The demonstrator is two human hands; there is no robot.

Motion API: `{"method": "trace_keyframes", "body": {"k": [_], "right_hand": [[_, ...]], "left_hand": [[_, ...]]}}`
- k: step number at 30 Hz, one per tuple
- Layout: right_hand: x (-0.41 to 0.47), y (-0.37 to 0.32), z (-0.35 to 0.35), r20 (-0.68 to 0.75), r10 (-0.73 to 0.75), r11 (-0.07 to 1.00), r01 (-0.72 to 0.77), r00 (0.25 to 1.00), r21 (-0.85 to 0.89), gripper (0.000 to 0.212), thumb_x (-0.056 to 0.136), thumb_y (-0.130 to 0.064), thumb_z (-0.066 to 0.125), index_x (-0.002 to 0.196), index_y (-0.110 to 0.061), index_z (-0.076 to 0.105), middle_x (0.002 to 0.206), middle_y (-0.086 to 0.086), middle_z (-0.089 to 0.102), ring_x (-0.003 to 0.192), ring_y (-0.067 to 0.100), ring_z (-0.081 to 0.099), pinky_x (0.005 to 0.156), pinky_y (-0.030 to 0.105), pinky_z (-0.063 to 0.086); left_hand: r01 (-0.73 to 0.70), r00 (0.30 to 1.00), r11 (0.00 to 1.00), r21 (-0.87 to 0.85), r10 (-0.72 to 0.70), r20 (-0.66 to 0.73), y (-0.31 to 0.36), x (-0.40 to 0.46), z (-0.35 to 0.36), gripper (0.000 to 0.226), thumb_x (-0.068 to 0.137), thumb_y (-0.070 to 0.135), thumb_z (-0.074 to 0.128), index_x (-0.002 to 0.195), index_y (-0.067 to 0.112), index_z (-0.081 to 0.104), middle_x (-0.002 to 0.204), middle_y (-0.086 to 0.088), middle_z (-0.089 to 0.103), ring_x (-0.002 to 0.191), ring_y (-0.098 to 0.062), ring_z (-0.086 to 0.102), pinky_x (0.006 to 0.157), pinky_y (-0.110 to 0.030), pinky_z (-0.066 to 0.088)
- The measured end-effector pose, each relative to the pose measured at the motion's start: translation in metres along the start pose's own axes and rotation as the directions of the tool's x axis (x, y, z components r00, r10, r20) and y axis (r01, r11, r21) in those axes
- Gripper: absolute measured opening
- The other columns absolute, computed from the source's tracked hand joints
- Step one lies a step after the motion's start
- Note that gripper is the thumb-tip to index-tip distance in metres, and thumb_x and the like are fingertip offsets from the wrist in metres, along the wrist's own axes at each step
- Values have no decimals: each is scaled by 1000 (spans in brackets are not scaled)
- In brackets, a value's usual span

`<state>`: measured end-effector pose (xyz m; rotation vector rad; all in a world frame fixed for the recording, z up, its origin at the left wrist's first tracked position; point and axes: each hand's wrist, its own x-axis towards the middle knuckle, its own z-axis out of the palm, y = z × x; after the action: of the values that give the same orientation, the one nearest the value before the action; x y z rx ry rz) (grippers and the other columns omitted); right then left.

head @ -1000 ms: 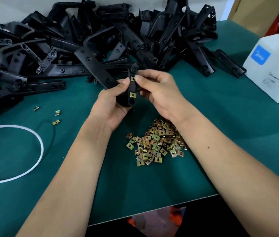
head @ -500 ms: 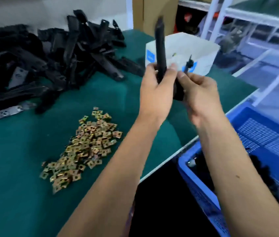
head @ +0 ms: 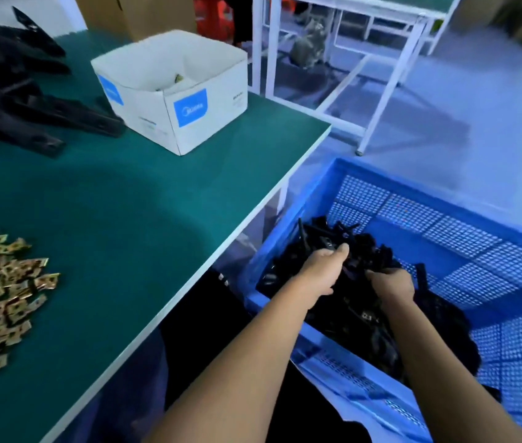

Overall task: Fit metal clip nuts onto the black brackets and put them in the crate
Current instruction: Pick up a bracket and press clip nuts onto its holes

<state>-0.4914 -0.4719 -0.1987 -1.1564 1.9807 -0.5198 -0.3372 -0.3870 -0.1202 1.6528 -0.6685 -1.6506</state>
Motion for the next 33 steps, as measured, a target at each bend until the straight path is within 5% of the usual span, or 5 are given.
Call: {"method": "trace_keyframes", "body": {"k": [2,8,13,22,33], "right_hand": [[4,11,-4,-47,25,1000,-25,999,-10,41,93,-29,75,124,-4,70,110,19,72,104,34,69,79,31,48],[-16,-29,-6,-203,-191,981,181,960,-69,27,95,-24,68,115,-6,73,104,15,75,101,35,69,92,41,56],[-73,-110,1,-273,-565,817,574,778,-57,21,92,-14,62,108,-12,75,101,11,77,100,32,69,89,32,49],[-269,-219,107,66,-977,214,951,205,223,19,89,-19,60,99,-15,75,89,3,77,77,19,70,80,32,56],[-510,-219,236,549,-724,-248,900,-417,357,23,90,-21,69,112,-20,74,112,4,71,109,27,63,92,40,53]], "left_hand": [[34,999,999,43,-34,-4,-5,2,-3,47,102,59,48,125,20,57,130,-8,56,121,-32,58,100,-43,52],[-208,954,942,265,255,-159,23,-8,-18,42,103,51,47,79,17,49,80,-5,54,84,-27,60,90,-43,52],[-496,821,817,296,552,-146,81,-58,-47,19,100,27,64,101,9,70,105,-8,74,98,-28,72,92,-42,58],[-723,381,671,161,583,-717,58,-205,-219,13,99,2,57,90,8,65,89,-16,74,61,-16,65,54,-20,48],[-434,-359,843,319,163,-919,-119,-357,-386,14,85,24,56,74,29,64,74,1,73,76,-26,70,76,-52,59]]}}
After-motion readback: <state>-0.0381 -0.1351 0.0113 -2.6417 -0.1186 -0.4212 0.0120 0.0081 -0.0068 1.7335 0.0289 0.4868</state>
